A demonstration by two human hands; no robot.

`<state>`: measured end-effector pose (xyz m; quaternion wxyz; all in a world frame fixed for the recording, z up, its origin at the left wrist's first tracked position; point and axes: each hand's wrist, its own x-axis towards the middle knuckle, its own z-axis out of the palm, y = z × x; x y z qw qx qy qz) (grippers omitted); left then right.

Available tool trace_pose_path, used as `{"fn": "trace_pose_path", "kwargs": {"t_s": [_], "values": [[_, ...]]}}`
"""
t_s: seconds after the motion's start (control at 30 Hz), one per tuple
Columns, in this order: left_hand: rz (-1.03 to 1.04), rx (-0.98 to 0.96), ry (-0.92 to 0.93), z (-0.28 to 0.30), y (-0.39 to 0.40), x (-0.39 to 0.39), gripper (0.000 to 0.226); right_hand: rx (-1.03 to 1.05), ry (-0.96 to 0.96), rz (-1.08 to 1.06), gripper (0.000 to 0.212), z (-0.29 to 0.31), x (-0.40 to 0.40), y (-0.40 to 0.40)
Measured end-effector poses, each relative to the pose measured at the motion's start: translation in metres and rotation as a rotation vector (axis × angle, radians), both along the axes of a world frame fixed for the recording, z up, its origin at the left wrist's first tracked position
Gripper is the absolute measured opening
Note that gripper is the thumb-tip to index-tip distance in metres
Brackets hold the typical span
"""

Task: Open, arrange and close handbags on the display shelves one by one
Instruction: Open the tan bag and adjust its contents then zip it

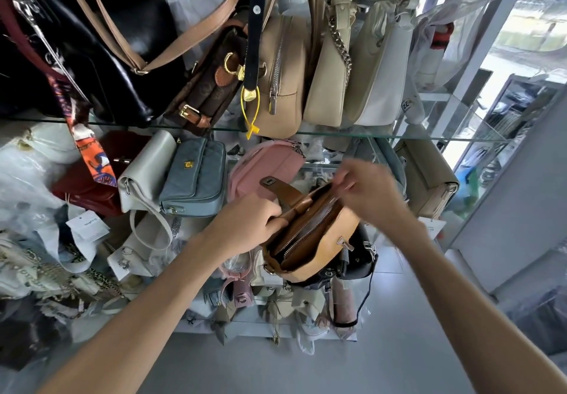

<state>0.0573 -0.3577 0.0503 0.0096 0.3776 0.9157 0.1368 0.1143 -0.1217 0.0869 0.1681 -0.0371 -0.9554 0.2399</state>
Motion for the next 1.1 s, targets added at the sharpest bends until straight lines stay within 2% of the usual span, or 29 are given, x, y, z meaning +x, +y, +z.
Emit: {"fn": "trace_pose_path", "kwargs": {"t_s": [0.03,0.1,0.2,0.37,0.43,0.5,0.6,0.67,0.73,0.77,0.8,0.87,0.9,0.97,1.1], "values": [[0.003,-0.010,0.000,-0.002,-0.005,0.000,0.043,-0.035,0.111,-0.096,0.022,0.005,-0.002,0.017],[0.025,0.030,-0.005,-0.004,-0.010,0.001,0.035,-0.100,0.201,-0.196,0.022,0.011,-0.004,0.037],[0.093,0.042,-0.018,-0.003,-0.002,0.002,0.034,-0.090,0.219,-0.161,0.025,-0.003,-0.012,0.037],[0.216,0.128,-0.048,-0.009,0.010,0.000,0.031,-0.053,0.286,-0.105,0.016,-0.017,-0.007,0.023],[0.236,0.175,-0.056,-0.004,0.016,-0.001,0.029,0.064,0.244,0.024,0.023,-0.030,-0.001,0.011],[0.267,0.192,-0.035,0.004,0.024,-0.003,0.026,0.219,0.116,0.133,0.030,-0.041,0.002,0.001],[0.261,0.178,-0.105,0.008,0.032,-0.009,0.037,0.328,-0.029,0.100,0.051,-0.045,0.000,-0.005],[0.206,0.113,-0.195,0.009,0.033,-0.011,0.049,0.340,-0.074,0.088,0.071,-0.044,0.000,-0.007],[0.145,-0.033,-0.212,0.010,0.032,-0.015,0.061,0.327,-0.110,0.120,0.082,-0.043,0.001,-0.006],[0.127,-0.091,-0.201,0.011,0.031,-0.018,0.061,0.326,-0.135,0.139,0.082,-0.043,0.001,-0.005],[0.123,-0.108,-0.172,0.011,0.031,-0.024,0.050,0.329,-0.153,0.158,0.078,-0.043,0.001,-0.003],[0.156,-0.060,-0.096,0.014,0.029,-0.039,0.018,0.315,-0.137,0.197,0.061,-0.046,0.001,-0.001],[0.187,-0.023,-0.083,0.016,0.027,-0.046,0.016,0.299,-0.113,0.212,0.052,-0.046,0.001,-0.001],[0.237,0.029,-0.074,0.018,0.025,-0.057,0.031,0.249,-0.073,0.230,0.040,-0.049,0.002,0.003],[0.317,0.015,-0.028,0.016,0.025,-0.067,0.037,0.182,-0.076,0.274,0.043,-0.051,0.001,0.008]]}}
